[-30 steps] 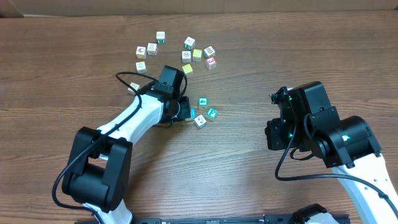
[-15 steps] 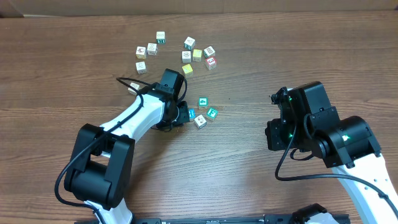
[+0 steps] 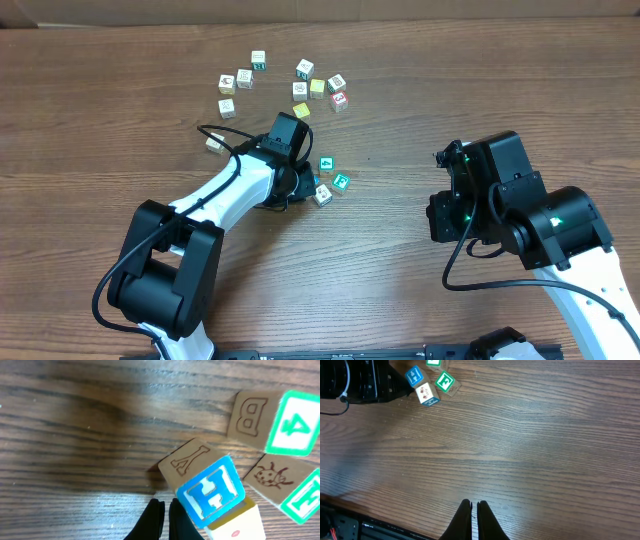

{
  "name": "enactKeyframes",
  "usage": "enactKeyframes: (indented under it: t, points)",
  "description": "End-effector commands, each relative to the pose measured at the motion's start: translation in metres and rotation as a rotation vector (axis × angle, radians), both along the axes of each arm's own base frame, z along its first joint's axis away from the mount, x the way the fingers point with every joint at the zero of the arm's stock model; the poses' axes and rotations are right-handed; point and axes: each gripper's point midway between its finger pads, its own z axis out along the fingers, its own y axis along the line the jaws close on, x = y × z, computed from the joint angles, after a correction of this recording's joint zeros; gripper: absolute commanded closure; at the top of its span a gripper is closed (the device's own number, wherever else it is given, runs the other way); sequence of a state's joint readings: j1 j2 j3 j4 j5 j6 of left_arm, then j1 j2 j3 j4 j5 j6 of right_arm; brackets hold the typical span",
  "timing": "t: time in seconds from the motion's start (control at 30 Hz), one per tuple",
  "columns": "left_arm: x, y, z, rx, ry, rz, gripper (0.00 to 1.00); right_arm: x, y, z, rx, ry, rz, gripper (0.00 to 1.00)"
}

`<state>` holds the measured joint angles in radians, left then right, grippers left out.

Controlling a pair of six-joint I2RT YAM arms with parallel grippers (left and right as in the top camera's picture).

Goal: Form a circle

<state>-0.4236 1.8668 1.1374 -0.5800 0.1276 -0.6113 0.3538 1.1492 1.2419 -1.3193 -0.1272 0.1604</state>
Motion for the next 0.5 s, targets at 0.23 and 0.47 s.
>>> enactKeyframes:
  t: [0.23,0.47]
  points:
    - [0.004,-0.001,-0.004,0.003,-0.017,-0.007,0.96,0.002,0.001,0.013,0.019,-0.044,0.002,0.96]
    - [-0.002,0.009,-0.007,0.063,-0.003,-0.018,0.96,0.002,0.000,0.013,0.018,-0.044,0.002,0.96]
